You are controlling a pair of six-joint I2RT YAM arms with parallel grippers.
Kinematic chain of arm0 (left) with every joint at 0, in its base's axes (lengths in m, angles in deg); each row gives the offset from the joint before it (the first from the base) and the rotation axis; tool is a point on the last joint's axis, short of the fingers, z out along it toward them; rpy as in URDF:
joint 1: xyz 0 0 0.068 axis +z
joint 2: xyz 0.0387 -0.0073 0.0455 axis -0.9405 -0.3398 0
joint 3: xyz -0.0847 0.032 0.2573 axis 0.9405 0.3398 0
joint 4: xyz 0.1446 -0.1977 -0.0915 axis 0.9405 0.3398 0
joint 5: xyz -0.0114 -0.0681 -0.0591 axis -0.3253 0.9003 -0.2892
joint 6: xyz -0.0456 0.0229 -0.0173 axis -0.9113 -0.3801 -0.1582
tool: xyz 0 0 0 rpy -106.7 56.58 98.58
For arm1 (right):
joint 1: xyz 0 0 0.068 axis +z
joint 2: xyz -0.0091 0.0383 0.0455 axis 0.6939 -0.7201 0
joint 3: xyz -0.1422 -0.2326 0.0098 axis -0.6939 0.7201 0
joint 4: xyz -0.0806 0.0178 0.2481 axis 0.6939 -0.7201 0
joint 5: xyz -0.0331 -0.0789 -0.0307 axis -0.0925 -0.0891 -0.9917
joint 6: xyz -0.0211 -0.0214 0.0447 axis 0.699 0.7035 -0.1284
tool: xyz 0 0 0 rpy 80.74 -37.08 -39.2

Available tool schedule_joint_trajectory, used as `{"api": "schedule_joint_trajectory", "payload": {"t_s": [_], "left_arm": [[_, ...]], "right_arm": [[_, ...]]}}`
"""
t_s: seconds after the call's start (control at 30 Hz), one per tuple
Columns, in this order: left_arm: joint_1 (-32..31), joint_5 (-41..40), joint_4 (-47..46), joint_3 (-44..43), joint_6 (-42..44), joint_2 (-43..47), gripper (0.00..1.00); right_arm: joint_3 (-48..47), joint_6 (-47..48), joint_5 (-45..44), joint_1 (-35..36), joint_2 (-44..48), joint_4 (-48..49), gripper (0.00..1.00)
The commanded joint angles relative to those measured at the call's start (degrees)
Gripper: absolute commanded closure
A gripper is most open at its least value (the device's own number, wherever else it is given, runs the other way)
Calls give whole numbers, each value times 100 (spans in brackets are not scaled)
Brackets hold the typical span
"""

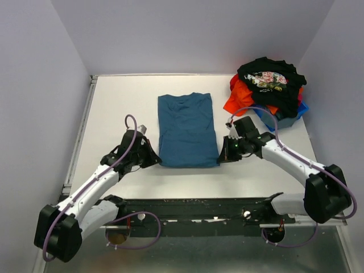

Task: Fold and stack the t-shirts
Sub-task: Grab one side of the 2/3 rectangular tshirt with both arms, then fold the long partially folded tshirt into a neat square

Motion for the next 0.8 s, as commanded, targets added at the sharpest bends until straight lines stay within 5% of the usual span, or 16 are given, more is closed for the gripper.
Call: {"api": "schedule_joint_trajectory", "payload": {"t_s": [0.0, 0.27, 0.77], "left_arm": [[-226, -350, 993, -221, -420, 702, 100], [1, -764, 732, -1496, -87, -139, 100], [977, -1001, -773, -3649, -288, -3356, 100]], "right_arm": [[-84, 37, 36, 39, 696, -718, 99], [-1787, 186, -555, -171, -66, -1106, 99], [-5567, 2, 632, -1375, -3863, -1229, 99]]}}
